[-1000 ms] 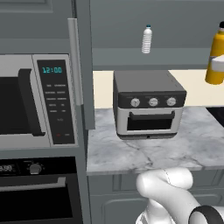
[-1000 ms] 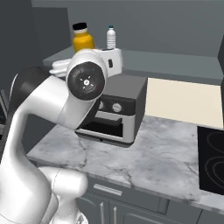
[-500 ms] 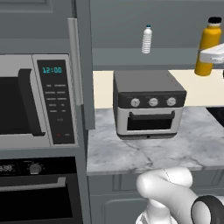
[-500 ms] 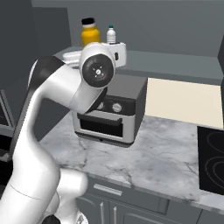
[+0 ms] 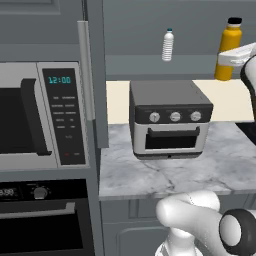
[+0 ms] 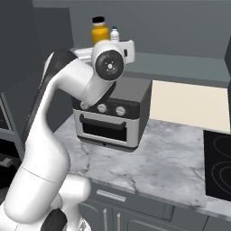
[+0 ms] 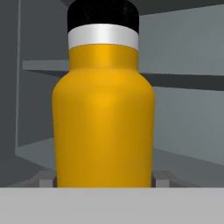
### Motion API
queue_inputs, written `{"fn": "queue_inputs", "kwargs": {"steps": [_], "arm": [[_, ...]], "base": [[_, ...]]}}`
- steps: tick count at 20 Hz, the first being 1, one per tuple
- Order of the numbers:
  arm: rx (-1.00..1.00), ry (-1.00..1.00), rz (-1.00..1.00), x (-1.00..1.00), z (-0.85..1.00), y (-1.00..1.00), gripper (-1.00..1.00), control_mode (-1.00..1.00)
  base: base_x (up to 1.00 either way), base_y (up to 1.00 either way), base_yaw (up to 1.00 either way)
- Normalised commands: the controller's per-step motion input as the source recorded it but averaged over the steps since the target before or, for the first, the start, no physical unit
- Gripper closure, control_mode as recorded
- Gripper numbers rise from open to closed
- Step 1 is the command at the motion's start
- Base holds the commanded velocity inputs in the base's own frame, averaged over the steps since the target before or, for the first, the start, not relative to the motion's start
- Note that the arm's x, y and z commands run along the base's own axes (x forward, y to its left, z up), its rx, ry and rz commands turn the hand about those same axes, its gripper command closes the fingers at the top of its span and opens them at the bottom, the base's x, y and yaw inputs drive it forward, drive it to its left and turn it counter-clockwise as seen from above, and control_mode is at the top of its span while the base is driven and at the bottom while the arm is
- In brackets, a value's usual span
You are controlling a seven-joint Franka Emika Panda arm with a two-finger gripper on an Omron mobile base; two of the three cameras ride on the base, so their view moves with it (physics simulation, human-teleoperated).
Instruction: Pick the water bottle, milk, bottled water from the counter and place them in the open cabinet.
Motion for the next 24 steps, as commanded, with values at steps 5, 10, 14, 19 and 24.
{"fn": "queue_inputs", "kwargs": {"steps": [5,10,14,19,24], "arm": [[0.00,0.00,0.00,0.42,0.00,-0.07,1.00,-1.00],[0.00,0.00,0.00,0.38,0.00,-0.04,1.00,-1.00],[0.00,0.00,0.00,0.33,0.00,-0.07,1.00,-1.00],[0.00,0.00,0.00,0.31,0.00,-0.10,1.00,-1.00],[0.00,0.00,0.00,0.26,-0.05,-0.17,1.00,-1.00]], "base": [[0.00,0.00,0.00],[0.00,0.00,0.00],[0.00,0.00,0.00],[0.00,0.00,0.00],[0.00,0.00,0.00]]}}
